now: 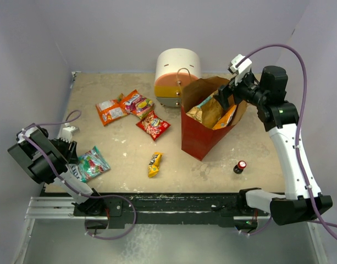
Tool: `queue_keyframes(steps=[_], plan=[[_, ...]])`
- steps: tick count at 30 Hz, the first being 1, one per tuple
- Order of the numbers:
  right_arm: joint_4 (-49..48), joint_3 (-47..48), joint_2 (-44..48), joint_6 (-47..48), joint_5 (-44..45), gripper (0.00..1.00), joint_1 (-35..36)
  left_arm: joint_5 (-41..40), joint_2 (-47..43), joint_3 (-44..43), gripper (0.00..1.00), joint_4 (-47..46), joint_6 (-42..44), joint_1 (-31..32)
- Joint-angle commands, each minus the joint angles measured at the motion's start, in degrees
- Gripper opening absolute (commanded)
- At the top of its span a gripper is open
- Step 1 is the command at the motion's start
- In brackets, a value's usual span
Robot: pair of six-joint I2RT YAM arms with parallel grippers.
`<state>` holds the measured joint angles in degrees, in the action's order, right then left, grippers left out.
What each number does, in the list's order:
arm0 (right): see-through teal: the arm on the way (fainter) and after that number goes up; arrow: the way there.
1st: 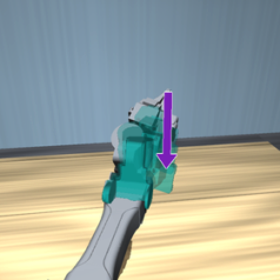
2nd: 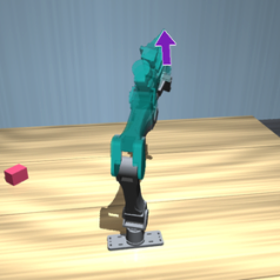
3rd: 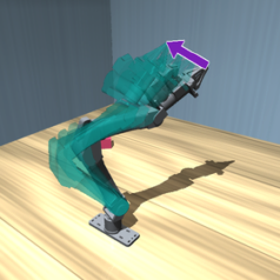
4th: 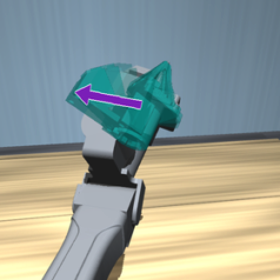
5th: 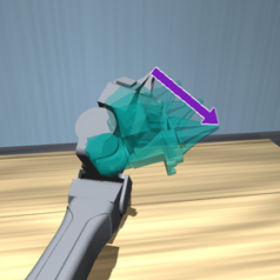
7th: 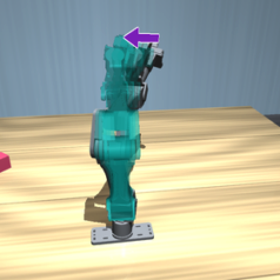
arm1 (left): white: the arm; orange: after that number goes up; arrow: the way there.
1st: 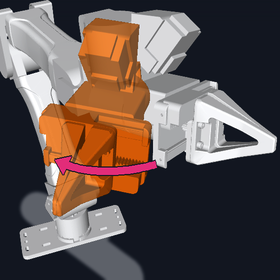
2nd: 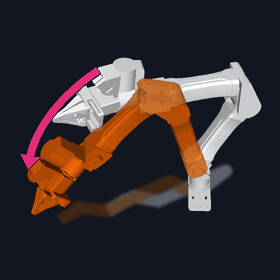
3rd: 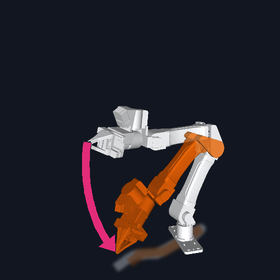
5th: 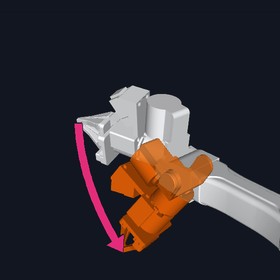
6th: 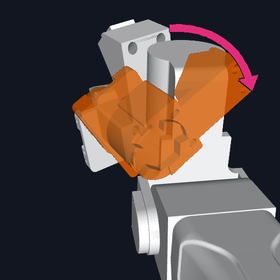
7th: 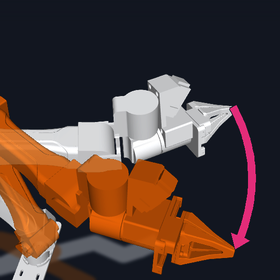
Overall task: Place the snacks into the paper bag
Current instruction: Adjust the snack at the center of the board.
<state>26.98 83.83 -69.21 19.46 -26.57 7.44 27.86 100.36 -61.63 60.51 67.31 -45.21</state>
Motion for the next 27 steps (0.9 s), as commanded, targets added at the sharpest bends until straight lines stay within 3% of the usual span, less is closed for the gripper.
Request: queue_keyframes(steps=[1, 10, 16, 27], plan=[[-1.2, 0.4, 0.8, -0.6, -1.2, 0.95, -0.2, 2.0, -2.8, 1.4, 0.43, 3.1, 2.8, 1.0], [-0.8, 0.4, 1.7, -0.9, -1.8, 0.93, -0.2, 6.4, -10.1, 1.7, 0.0, 6.8, -1.1, 9.1], [-0.9, 1.2, 0.8, -1.9, -4.0, 0.92, -0.2, 13.4, -17.3, -1.5, 0.0, 11.0, -2.5, 14.0], [-1.5, 8.2, -3.7, -3.7, -20.2, 0.89, 1.8, 26.5, -23.1, -9.6, 0.0, 13.6, -6.0, 23.4]])
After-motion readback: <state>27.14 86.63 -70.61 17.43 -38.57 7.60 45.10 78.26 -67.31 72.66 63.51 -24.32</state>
